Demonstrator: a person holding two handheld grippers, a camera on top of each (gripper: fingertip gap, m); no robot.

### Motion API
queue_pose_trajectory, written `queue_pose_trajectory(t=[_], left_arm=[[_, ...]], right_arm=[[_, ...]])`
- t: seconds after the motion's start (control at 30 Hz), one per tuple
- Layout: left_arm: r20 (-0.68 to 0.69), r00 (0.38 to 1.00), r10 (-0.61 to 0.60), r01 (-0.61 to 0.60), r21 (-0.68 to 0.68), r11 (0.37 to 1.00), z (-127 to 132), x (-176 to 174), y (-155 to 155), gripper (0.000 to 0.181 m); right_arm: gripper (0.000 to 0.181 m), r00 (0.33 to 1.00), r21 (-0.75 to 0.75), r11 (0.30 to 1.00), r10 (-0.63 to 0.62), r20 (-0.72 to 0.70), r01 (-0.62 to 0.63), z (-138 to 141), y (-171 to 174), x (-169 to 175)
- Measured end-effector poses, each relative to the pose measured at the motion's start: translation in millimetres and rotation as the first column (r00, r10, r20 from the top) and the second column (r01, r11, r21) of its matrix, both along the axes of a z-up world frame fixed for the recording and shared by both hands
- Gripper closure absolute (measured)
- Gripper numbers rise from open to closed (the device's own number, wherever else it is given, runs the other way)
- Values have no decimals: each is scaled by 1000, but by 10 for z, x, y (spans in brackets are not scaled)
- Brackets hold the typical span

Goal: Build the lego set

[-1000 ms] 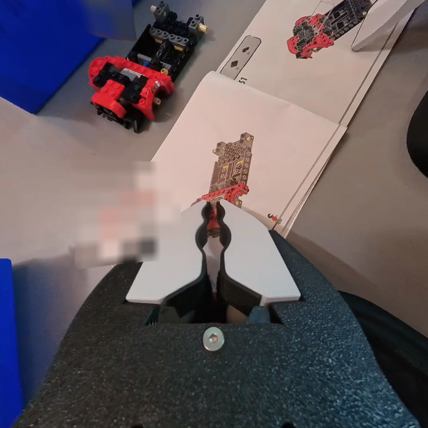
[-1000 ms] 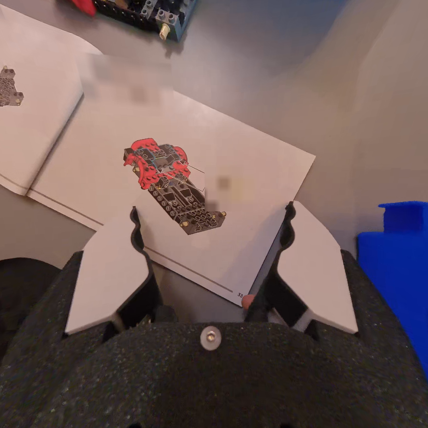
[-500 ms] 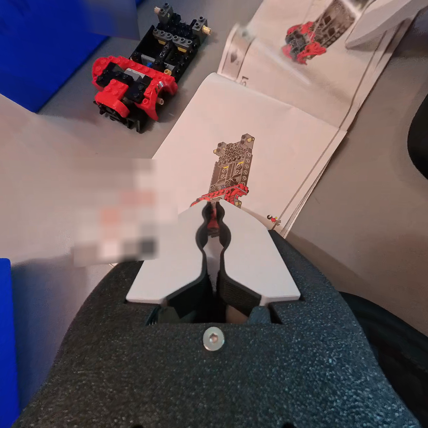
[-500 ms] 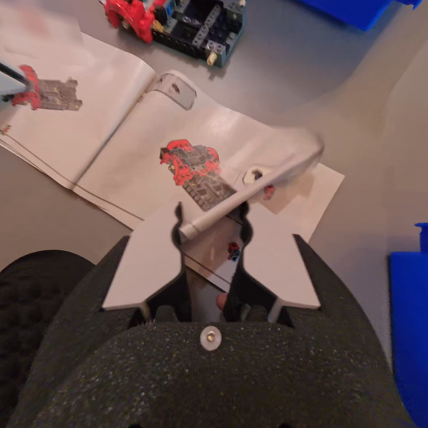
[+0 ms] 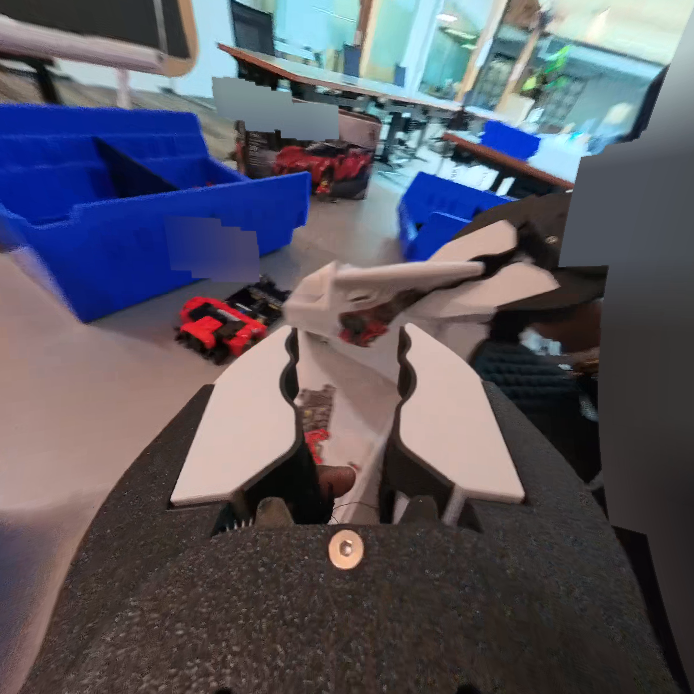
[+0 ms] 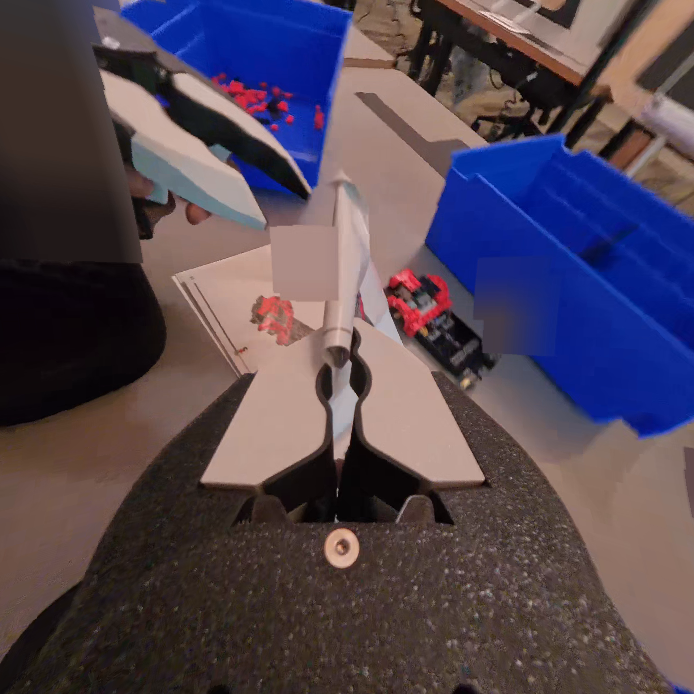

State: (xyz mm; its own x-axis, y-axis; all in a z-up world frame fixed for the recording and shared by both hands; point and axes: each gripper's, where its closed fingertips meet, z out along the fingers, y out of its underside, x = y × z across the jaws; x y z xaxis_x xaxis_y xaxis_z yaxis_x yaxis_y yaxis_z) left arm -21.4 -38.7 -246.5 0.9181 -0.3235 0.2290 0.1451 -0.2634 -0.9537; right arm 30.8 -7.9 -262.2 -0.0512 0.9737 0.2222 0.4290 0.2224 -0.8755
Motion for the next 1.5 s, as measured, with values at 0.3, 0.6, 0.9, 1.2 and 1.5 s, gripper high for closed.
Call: queue_pose_trajectory(t=[0.3,0.6,0.9,1.2,1.5], left_arm=[[443,897,18,34,-111,993,-220,-215,-258,121],[139,973,186,-153,-218,964,-441,-599,-468,129],[-231,973,-3,-47,-209,977,-340,-129,-279,140],[-498,808,-314,256,-184,949,-414,965,86,162],[-460,784,-416,150,-511,846,-1188,756,131,180]], right_arm=[[130,945,248,918,269,185,-309,-358,-753,-383],[160,968,-249,953,210,136,-172,-335,318,120],[179,884,45,931,327,335,-361,-894,274,-60],[181,825,-131,865,502,260,-485,-1024,38,-126],[181,895,-396,841,436,92,-369,-769,374,-22]])
